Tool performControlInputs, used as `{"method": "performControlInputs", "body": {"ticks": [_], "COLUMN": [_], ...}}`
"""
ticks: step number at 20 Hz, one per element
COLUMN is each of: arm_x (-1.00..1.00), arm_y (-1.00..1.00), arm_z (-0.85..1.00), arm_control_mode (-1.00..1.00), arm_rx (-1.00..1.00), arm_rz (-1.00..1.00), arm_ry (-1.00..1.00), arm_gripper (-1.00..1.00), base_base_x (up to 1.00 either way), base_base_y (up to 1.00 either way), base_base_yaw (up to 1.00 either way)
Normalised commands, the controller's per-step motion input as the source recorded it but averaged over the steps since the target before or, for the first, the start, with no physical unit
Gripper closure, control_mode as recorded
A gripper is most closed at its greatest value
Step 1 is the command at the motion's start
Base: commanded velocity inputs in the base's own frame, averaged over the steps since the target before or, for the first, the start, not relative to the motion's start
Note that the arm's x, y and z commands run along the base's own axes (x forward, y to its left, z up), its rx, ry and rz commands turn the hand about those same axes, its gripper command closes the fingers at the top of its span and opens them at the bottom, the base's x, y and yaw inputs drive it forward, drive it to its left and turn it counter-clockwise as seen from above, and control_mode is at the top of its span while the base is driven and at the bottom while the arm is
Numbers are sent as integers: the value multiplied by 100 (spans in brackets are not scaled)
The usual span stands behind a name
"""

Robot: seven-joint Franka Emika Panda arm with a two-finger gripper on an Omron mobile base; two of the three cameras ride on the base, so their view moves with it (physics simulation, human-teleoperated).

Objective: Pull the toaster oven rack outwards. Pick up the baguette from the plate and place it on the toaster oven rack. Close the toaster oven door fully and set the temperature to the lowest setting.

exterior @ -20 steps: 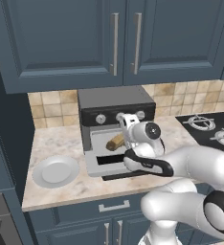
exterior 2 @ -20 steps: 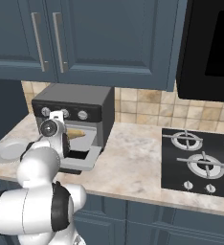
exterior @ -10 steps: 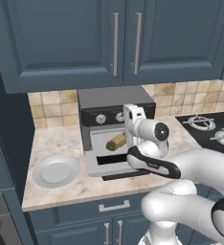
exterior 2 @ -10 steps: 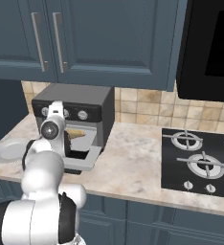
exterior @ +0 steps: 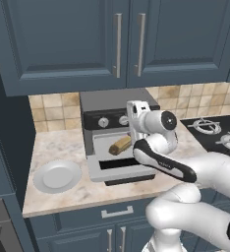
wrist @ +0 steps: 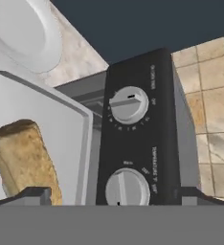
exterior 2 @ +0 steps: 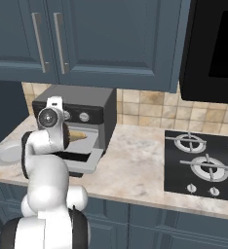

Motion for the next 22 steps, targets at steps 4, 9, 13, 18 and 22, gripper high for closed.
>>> {"method": "performControlInputs", "body": {"ticks": [4, 9, 13, 18, 22], "arm_x": [-13, -25, -39, -55, -63], "arm_y": [0, -1, -16, -43, -62], "arm_z": [50, 19, 0, 0, -1], "arm_control_mode": [-100, -100, -100, -100, -100], "arm_rx": [-21, -20, -14, -3, 0], "arm_rz": [8, 10, 11, 8, 9], "arm_ry": [41, 33, 18, 1, -2], "arm_gripper": [-100, -100, -100, -100, -100], "base_base_x": [0, 0, 0, 0, 0], "base_base_y": [0, 0, 0, 0, 0], "base_base_yaw": [0, 0, 0, 0, 0]}}
